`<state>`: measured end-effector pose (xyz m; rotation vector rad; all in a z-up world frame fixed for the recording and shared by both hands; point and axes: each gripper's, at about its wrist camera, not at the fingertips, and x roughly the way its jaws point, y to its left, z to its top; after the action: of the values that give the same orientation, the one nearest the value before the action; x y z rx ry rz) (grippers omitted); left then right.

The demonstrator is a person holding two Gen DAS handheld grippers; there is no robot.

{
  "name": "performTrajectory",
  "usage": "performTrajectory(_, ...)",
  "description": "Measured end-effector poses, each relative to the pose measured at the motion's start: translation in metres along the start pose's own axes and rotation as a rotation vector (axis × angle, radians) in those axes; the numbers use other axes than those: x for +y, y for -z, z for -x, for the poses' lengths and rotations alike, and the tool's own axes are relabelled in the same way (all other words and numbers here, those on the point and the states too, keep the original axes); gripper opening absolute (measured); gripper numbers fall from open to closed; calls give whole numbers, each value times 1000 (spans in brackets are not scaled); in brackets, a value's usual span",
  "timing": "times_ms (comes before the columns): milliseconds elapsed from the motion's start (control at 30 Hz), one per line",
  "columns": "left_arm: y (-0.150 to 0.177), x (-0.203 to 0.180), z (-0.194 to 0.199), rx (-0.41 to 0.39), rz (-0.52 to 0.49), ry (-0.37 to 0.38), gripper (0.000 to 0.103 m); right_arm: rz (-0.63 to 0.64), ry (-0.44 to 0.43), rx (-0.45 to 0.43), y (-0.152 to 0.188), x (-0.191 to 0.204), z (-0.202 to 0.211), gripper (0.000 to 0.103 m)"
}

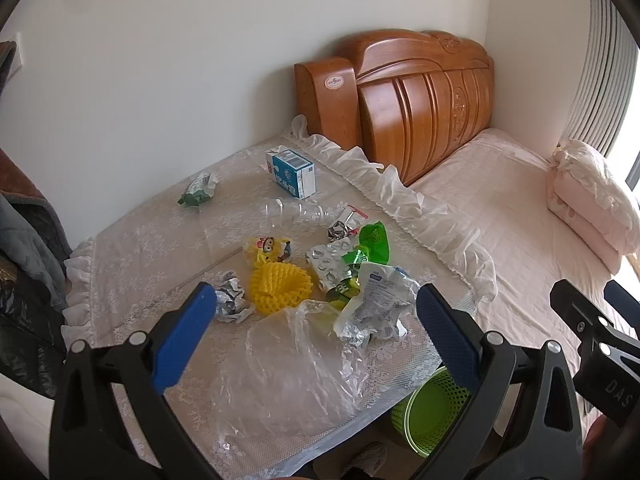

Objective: Collect trash

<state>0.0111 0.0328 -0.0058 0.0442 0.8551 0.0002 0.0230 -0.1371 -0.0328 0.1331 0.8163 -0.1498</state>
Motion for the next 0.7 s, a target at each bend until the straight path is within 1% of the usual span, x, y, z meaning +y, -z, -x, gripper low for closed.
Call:
performTrajectory(300,0,7,-4,11,4,-2,96,8,-10,2,-1,3,-2,101)
performTrajectory(433,4,16,-9,17,9,-17,96,18,-29,12,3,6,-7,101)
performTrajectory(567,13,36,-18,39,26,-17,96,35,-61,40,11,9,-21,101)
performTrajectory(700,34,68,-32,87,61,-36,96,54,-105,98,25,15,-43,101)
